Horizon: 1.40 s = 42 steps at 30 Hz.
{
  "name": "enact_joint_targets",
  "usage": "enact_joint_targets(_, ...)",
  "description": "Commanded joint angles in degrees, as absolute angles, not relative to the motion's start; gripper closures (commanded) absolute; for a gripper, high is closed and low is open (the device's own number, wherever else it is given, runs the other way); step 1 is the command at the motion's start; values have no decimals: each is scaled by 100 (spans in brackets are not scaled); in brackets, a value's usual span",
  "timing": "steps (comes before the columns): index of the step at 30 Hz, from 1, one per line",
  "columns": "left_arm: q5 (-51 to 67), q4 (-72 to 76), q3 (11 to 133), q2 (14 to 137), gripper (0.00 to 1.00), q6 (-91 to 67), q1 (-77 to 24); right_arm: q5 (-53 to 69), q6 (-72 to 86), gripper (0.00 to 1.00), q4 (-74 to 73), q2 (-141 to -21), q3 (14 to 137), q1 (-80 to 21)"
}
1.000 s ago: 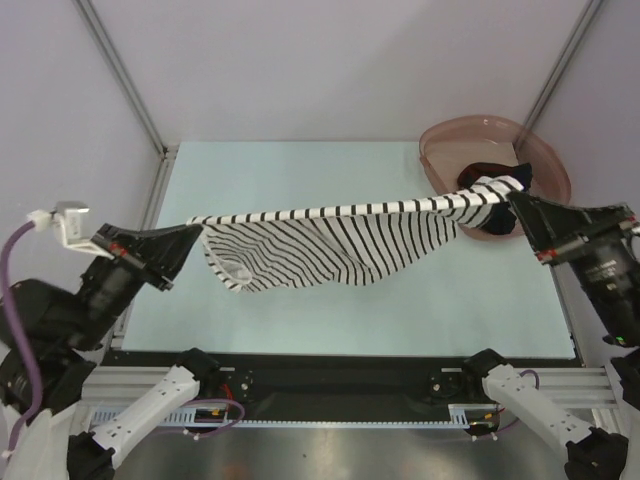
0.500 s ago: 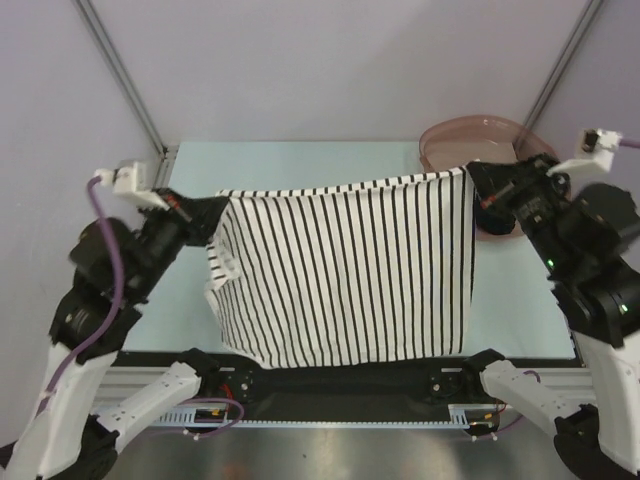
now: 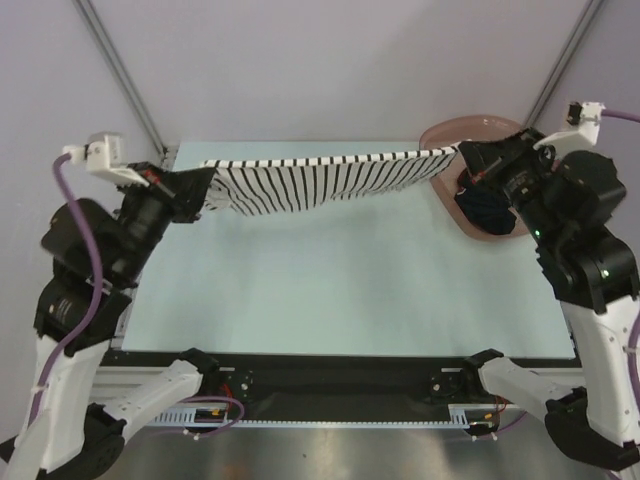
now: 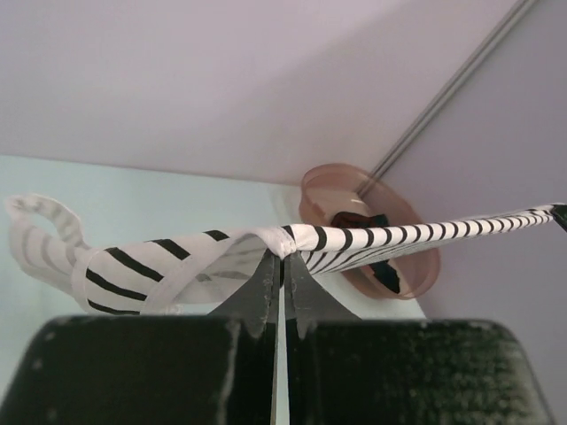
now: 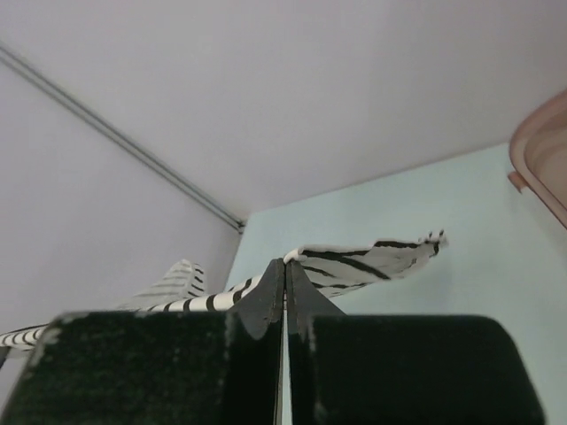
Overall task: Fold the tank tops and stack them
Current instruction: Flatten the tank top out
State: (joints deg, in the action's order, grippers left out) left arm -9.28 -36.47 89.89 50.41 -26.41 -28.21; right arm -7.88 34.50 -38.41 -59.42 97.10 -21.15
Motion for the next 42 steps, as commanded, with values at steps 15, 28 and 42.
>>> enact_joint_targets(15, -800, -3894, 8447, 4385, 100, -2874, -2769, 124, 3691, 100, -4140, -4904, 9370, -2092)
enact_joint_targets(28, -536, -1963, 5487, 5729, 100, -3752, -2066, -141, 3928, 100, -2840, -6423, 6988, -1872)
enact_joint_targets(42, -519, -853, 6257, 8568, 100, -3595, -1459, 500, 3946, 100, -1178, -9287, 7847, -1090)
